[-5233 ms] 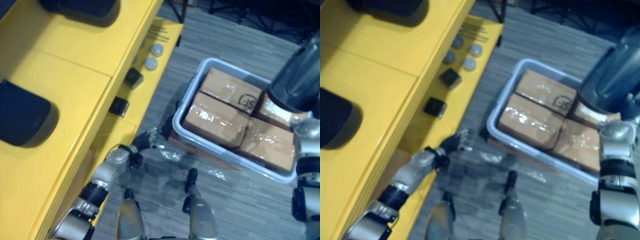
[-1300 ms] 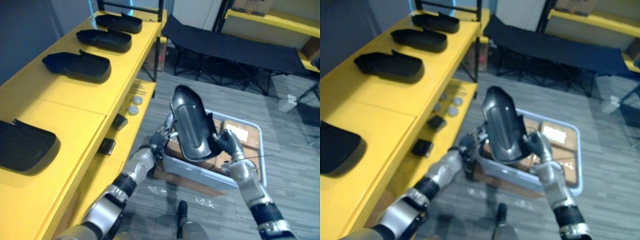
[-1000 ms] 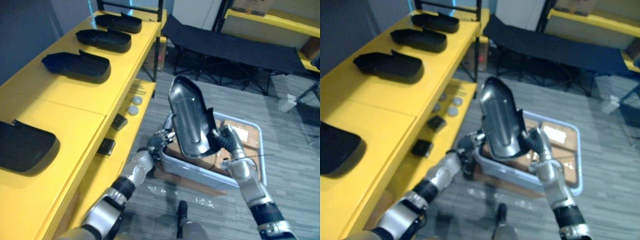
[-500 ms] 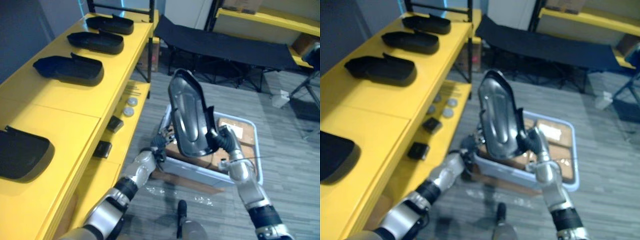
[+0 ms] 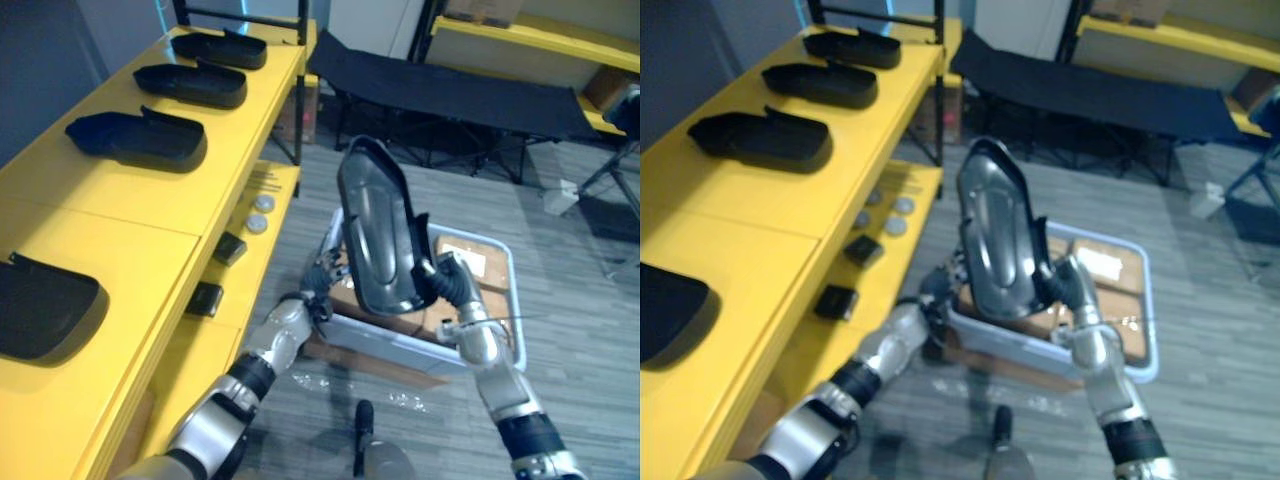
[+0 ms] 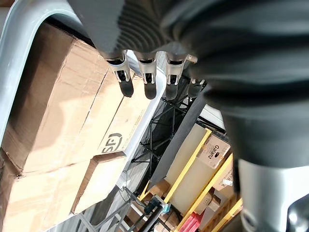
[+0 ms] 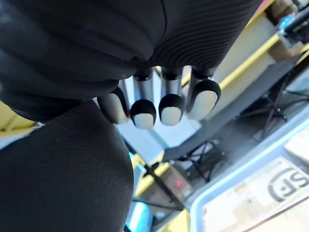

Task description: Walk over and take plastic housings, then place them on the shelf

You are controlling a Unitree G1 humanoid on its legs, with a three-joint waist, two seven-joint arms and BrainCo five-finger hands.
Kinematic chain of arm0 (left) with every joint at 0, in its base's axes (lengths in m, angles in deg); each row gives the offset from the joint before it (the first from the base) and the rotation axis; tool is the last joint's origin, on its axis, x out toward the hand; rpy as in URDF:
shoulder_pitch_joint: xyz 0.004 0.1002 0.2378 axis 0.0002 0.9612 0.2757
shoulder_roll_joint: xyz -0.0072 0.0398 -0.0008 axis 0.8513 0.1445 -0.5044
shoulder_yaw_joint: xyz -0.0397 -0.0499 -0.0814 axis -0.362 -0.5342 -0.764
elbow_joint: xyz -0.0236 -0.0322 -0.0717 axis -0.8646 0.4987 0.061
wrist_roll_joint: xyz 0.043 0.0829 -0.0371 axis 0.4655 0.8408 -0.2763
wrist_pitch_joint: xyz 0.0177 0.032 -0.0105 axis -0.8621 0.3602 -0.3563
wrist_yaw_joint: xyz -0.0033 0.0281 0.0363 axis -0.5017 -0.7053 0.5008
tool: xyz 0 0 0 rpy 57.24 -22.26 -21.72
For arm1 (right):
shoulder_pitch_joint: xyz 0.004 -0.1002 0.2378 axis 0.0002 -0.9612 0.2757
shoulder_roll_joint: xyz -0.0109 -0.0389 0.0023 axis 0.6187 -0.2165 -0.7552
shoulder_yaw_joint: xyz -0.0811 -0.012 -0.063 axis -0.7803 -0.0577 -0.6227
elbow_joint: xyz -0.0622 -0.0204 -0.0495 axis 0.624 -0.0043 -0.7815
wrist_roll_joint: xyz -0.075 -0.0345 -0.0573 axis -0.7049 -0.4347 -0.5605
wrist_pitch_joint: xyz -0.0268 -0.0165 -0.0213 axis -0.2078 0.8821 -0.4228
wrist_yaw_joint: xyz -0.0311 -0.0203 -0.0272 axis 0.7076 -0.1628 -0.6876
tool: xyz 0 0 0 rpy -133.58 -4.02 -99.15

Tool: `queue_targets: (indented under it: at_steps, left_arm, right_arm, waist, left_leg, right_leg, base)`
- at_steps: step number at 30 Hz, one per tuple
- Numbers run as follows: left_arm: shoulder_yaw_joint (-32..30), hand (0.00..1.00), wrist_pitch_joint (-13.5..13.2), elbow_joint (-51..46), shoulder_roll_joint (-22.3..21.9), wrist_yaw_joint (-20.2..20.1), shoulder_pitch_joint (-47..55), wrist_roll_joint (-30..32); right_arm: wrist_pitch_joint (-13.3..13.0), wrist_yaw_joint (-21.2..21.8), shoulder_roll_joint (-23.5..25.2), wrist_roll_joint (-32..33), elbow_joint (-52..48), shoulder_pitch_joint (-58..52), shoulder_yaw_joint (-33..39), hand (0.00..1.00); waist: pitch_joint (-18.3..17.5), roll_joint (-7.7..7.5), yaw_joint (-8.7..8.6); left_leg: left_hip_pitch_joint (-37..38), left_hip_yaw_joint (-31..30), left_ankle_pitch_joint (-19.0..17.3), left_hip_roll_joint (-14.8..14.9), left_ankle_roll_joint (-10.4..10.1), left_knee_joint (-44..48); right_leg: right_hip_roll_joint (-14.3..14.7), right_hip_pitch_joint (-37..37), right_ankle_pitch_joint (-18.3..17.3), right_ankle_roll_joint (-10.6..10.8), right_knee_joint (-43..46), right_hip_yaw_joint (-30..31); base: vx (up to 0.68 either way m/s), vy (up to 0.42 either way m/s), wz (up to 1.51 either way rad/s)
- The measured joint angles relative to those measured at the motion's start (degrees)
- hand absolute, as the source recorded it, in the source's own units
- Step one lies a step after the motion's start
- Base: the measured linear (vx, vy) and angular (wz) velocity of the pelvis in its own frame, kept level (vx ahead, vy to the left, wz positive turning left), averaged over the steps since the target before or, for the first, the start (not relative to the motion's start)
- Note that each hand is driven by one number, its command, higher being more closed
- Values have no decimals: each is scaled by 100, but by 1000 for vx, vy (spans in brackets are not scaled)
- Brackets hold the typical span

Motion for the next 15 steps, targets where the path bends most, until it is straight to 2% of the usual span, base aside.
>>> queue_targets:
  at_steps: [2, 6, 11, 15]
  left_arm:
    - [-122, 0, -155, -3, -3, -4, 0, -200]
    - [-428, 0, -351, -35, 2, 1, 0, -405]
    - [-697, 0, -365, -274, 46, 135, 4, -359]
    - [-868, 0, -343, -280, 41, 273, 20, -85]
  right_arm:
    - [95, -34, 0, -2, -7, -9, 17, 100]
    - [117, -263, -1, -56, 59, -74, 126, 100]
    - [279, -538, -4, -47, 251, -74, 408, 100]
    - [280, -655, -23, -35, 406, -69, 635, 100]
  waist:
    - [-12, 30, 1]
    - [-60, 117, 7]
    - [-62, 122, 20]
    - [-62, 122, 21]
  left_leg:
    - [-2, -3, 0, -2, 0, -1]
    - [-5, -25, 0, -2, 0, -3]
    - [-18, -92, 0, -2, 1, 12]
    - [-21, -116, 1, -1, 0, 11]
  right_leg:
    - [-1, 0, 1, 1, 0, -3]
    - [-5, 16, 14, 21, 0, -29]
    - [-12, 54, 12, 21, 0, -82]
    - [-11, 55, 1, 6, 0, -91]
  base:
    - [0, 0, 0]
    - [2, 0, 2]
    - [-11, -3, 5]
    - [0, 0, 0]
